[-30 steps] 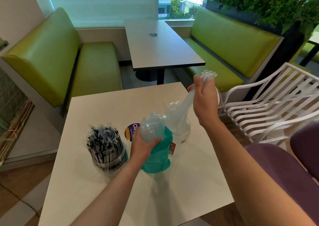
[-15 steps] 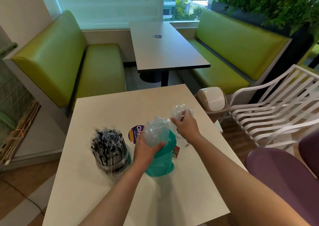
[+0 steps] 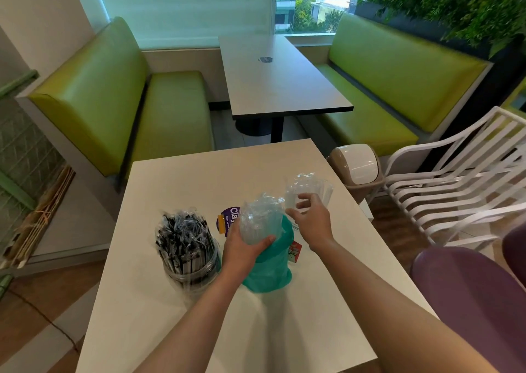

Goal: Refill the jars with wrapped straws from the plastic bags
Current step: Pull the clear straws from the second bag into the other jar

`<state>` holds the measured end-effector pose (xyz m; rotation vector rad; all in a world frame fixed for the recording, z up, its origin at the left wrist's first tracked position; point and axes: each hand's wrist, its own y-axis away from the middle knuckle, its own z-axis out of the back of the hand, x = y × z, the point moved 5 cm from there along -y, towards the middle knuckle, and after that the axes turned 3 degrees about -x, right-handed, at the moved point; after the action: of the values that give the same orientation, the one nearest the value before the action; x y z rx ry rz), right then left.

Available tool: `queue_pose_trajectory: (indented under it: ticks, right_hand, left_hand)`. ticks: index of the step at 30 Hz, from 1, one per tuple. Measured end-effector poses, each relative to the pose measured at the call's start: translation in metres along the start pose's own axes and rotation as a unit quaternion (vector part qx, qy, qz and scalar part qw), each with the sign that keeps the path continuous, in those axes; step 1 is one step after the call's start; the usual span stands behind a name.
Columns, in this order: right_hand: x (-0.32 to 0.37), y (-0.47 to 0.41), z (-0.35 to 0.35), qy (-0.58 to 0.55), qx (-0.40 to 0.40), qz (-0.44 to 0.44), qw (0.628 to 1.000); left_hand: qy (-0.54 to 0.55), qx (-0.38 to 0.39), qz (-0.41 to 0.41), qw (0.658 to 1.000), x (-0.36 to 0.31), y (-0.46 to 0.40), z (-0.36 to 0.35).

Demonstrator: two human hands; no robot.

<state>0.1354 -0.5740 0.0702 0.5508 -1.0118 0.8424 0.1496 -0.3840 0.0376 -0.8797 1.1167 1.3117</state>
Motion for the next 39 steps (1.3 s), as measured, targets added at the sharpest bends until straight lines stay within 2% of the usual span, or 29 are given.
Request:
queue_pose_trajectory:
  ticks: [3, 8, 12, 15, 20, 30, 39]
  right_hand:
    - [0.001, 0.007, 0.006, -0.027, -0.023, 0.009, 0.999]
    - [0.014, 0.028, 0.013, -0.018, -0.089, 0.071, 0.993]
    - [0.016, 0.04, 0.0, -0.045, 0.019, 0.082, 0.995]
    - [0.009, 0.043, -0.011, -0.008, 0.091, 0.066, 0.994]
    - [0.004, 0.039, -0.011, 0.05, 0.07, 0.059, 0.994]
    - [0.003, 0.05, -0.002, -0.065, 0.07, 0.014, 0.995]
    - [0.005, 0.052, 0.0, -0.071, 0.079, 0.004, 0.994]
  left_hand:
    - [0.005, -0.002, 0.0, 1.0, 0.0, 0.001, 0.001]
    - [0.005, 0.0, 0.002, 1.0, -0.004, 0.002, 0.003]
    - [0.014, 0.018, 0.012, 1.0, -0.001, 0.001, 0.002]
    - [0.015, 0.036, 0.016, 0.999, 0.002, 0.002, 0.001]
    - [0.017, 0.051, 0.021, 0.998, 0.003, 0.004, 0.0]
    - [0.011, 0.013, 0.026, 1.0, 0.003, 0.003, 0.001]
    - [-0.004, 0.022, 0.021, 1.0, 0.005, 0.001, -0.006]
